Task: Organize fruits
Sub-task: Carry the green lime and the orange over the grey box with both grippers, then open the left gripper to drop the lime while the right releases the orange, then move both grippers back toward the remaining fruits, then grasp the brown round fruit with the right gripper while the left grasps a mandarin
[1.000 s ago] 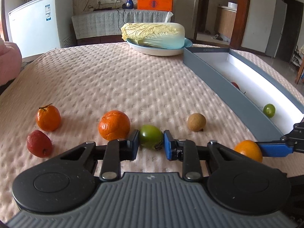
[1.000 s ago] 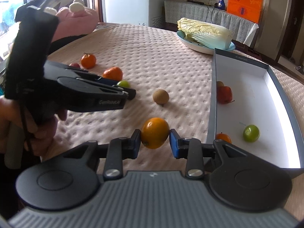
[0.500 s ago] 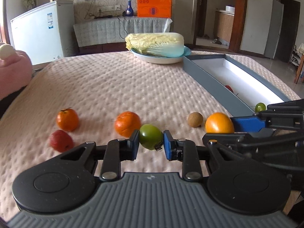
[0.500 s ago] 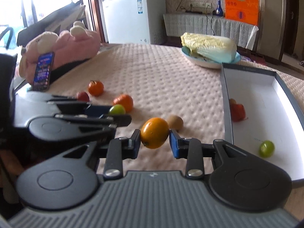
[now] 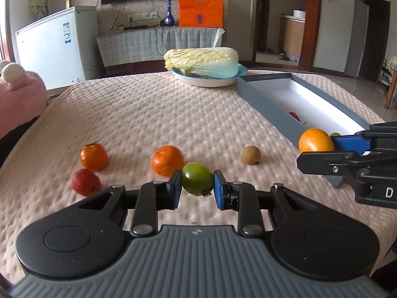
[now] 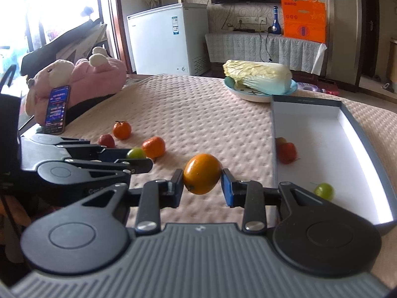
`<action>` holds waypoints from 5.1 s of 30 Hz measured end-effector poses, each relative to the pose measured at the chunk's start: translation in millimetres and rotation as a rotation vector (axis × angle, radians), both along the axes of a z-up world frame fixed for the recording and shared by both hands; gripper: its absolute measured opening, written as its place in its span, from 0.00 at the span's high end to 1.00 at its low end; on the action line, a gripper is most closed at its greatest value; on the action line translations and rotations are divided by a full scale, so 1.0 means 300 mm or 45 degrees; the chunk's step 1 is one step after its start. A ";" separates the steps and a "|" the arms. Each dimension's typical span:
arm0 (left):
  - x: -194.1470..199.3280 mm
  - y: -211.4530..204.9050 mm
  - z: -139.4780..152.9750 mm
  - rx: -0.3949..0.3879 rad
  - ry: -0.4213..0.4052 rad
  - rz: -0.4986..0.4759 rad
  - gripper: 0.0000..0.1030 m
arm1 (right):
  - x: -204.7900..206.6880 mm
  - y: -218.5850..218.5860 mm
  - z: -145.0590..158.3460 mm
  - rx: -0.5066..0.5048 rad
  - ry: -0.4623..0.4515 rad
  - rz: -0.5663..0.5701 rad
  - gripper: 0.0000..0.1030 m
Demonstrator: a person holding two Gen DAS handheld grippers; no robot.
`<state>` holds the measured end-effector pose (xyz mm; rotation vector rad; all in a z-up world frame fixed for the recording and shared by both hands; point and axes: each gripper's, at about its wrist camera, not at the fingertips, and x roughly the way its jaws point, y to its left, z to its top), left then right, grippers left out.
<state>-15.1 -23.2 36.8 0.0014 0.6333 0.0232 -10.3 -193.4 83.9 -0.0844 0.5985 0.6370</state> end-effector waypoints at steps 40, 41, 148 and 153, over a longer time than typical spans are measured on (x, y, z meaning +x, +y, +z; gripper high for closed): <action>0.090 -0.154 0.071 -0.090 -0.110 -0.168 0.69 | 0.003 -0.106 0.024 0.042 -0.026 -0.098 0.65; 0.099 -0.162 0.074 -0.091 -0.113 -0.176 0.69 | 0.004 -0.115 0.025 0.043 -0.026 -0.109 0.65; -0.077 0.173 0.079 0.030 -0.079 -0.019 0.34 | 0.068 0.117 -0.102 -0.017 0.047 -0.235 0.57; -0.079 0.185 0.087 -0.015 -0.085 -0.024 0.34 | 0.111 0.162 -0.128 -0.039 0.060 -0.271 0.57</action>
